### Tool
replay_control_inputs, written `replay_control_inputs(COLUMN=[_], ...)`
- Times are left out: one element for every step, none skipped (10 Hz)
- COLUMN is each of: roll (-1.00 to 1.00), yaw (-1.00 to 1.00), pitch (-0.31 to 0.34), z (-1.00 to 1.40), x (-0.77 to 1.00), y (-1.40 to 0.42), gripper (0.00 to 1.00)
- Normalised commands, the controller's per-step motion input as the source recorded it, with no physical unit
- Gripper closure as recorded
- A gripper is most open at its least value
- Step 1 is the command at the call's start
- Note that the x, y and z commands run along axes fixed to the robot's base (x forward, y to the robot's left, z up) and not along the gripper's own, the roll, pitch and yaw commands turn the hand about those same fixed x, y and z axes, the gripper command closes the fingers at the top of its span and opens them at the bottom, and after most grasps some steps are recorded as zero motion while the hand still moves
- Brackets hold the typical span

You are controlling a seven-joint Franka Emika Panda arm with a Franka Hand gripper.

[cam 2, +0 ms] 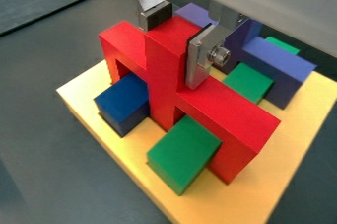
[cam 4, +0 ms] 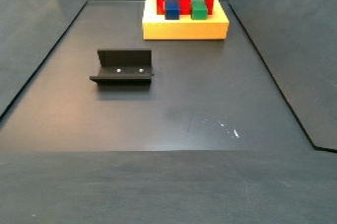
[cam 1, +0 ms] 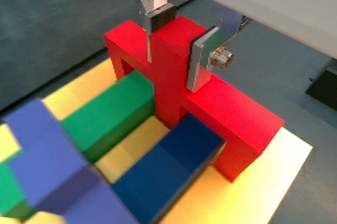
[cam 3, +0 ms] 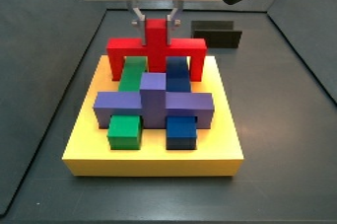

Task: Pick up the red object. Move up. Place the red object on the fixture. Regrasp the red object. Move to above the board. Insert the red object.
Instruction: Insert the red object.

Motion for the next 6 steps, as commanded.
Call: replay_control_inputs(roll=[-0.17,-0.1,0.0,0.0,0.01,0.03], yaw=[-0.05,-0.03,0.0,0.0,0.0,0.0], pitch=[0.0,0.0,-0.003,0.0,0.0,0.0], z=[0.0,0.0,-0.09,-0.21,-0.21,-0.29], x=[0.0,0.0,0.0,0.0,0.0,0.0], y=[0.25,0.17,0.0,-0.07,-0.1,-0.06], gripper=[1.0,1.0,1.0,1.0,1.0,1.0])
